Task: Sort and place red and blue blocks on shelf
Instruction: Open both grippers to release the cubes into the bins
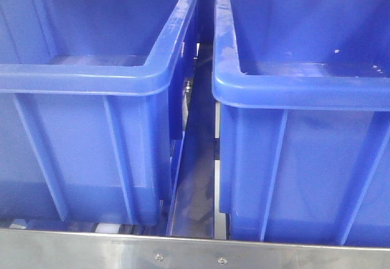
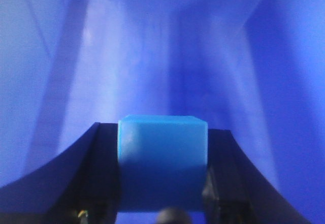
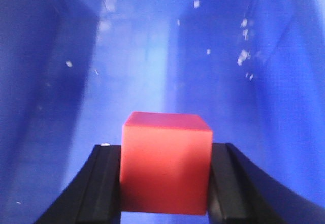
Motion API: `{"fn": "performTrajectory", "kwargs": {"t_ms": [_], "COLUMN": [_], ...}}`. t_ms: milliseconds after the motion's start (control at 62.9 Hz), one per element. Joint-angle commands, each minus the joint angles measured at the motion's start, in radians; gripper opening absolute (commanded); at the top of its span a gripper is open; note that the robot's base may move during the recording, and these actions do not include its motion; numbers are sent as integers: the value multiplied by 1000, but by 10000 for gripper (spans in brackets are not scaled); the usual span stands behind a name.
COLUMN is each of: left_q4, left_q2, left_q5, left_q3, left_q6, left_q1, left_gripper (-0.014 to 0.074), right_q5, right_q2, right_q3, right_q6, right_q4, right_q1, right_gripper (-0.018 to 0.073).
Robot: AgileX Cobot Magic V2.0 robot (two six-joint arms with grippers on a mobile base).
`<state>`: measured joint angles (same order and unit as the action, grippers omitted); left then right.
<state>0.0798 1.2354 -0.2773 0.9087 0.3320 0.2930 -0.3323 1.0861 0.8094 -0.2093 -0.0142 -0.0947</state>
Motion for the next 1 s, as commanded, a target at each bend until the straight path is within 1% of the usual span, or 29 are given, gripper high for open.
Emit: {"fn": "performTrajectory", "kwargs": {"t_ms": [0, 32, 64, 79, 111, 191, 382, 509, 588, 636, 652, 668, 684, 699, 731, 747, 763, 779, 795, 827, 890, 986], "left_q4": [2, 2, 2, 2, 2, 2, 2, 2, -4, -8, -13, -16, -18, -21, -22, -22, -22, -22, -22, -22, -20, 3], "left_q2": [-7, -4, -5, -4, -4, -2, -2, -2, -4, -6, -9, -11, -13, -18, -26, -31, -36, -41, -50, -63, -102, -165], "left_q5": [87, 88, 88, 88, 90, 90, 90, 90, 87, 83, 79, 79, 74, 74, 69, 69, 69, 69, 69, 69, 65, 55], "left_q3": [43, 43, 43, 43, 43, 43, 43, 43, 43, 43, 43, 43, 43, 43, 43, 43, 43, 43, 43, 43, 43, 38], "left_q6": [-3, -3, -3, -3, -3, -3, -3, -3, -3, -3, -3, -3, -3, -3, -3, -3, -3, -3, -3, -3, -3, -3], "left_q1": [8, 8, 8, 8, 8, 8, 8, 8, 8, 8, 8, 8, 8, 8, 8, 8, 8, 8, 8, 8, 8, 6], "left_gripper": [356, 405, 459, 477, 510, 524, 518, 484, 424, 360, 318, 286, 253, 197, 122, 102, 113, 129, 141, 144, 127, 127], "right_q5": [94, 95, 99, 101, 106, 117, 122, 125, 125, 124, 123, 123, 123, 122, 117, 115, 112, 111, 111, 109, 103, 78], "right_q2": [-2, -1, 1, 1, 1, 1, 1, 1, 1, 1, 0, 0, 0, 0, -1, -3, -4, -4, -5, -11, -31, -80], "right_q3": [38, 38, 38, 38, 38, 38, 38, 38, 38, 38, 38, 38, 38, 38, 38, 38, 38, 38, 38, 38, 38, 38], "right_q6": [9, 10, 10, 10, 10, 10, 10, 10, 10, 10, 10, 10, 10, 10, 10, 10, 10, 9, 9, 9, 9, 10], "right_q4": [-5, -8, -8, -9, -11, -11, -11, -11, -11, -11, -11, -11, -11, -11, -11, -11, -11, -9, -8, -8, -7, -7], "right_q1": [3, 3, 3, 3, 3, 3, 3, 3, 3, 3, 3, 3, 3, 3, 3, 3, 3, 3, 3, 3, -2, -16], "right_gripper": [215, 278, 362, 410, 477, 547, 550, 548, 498, 417, 370, 351, 314, 249, 153, 100, 25, 29, 53, 81, 43, 56]}}
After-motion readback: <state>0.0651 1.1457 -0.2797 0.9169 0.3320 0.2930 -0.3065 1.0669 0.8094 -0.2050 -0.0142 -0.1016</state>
